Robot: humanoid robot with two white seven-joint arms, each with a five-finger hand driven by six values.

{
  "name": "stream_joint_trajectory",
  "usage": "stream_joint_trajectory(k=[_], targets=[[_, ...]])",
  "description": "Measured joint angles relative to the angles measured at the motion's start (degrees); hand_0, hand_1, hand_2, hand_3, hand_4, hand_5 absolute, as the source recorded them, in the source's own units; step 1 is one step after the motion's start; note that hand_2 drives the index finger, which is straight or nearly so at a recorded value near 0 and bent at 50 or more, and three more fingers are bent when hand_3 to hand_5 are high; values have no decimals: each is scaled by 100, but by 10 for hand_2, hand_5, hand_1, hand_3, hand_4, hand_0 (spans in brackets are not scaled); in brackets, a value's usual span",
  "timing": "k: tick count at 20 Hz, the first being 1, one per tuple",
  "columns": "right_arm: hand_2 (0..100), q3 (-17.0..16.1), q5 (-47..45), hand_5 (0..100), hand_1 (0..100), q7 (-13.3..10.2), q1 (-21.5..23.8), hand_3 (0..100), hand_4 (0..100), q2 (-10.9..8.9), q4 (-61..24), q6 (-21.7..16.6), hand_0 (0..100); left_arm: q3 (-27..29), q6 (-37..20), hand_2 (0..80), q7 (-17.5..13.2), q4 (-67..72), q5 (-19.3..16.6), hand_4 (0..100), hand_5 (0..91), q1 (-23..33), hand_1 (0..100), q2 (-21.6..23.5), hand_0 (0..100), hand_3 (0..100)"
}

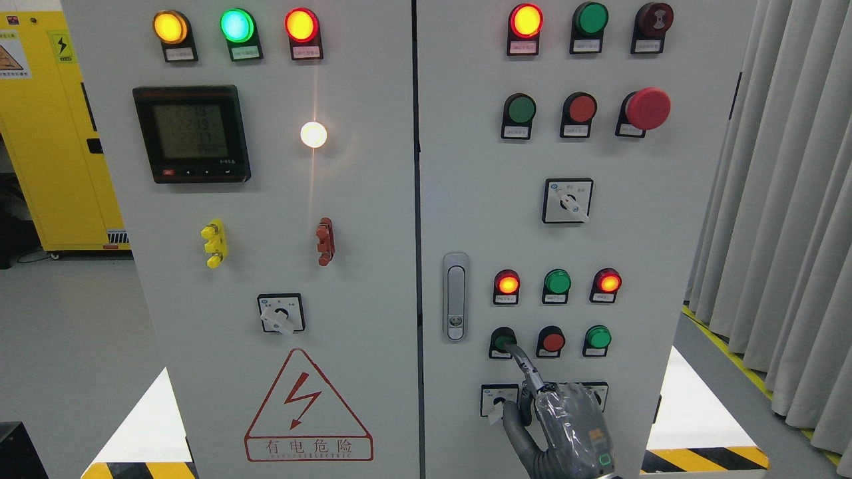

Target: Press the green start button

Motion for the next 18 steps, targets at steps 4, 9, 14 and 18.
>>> stream_joint_trajectory(k=[4, 9, 14, 18], targets=[[17, 3, -3, 1000, 873, -100, 81, 877, 978, 1, -138, -67, 828, 0, 0, 0, 0, 0, 0, 0, 0, 0, 556, 0, 120, 0], [19, 29, -241, 988, 850, -139, 242, 874, 970, 1, -311, -209, 883, 0, 0, 0, 0, 0, 0, 0, 0, 0, 556, 0, 120, 0], [34, 144, -1045, 899, 849, -71, 507, 869, 927, -38, -563, -214, 902, 0, 0, 0, 0, 0, 0, 0, 0, 0, 556, 0, 120, 0], [55, 231, -1696, 785, 861, -38, 773, 737, 793, -89, -754, -219, 911, 0, 0, 0, 0, 1, 0, 0, 0, 0, 556, 0, 120, 0]])
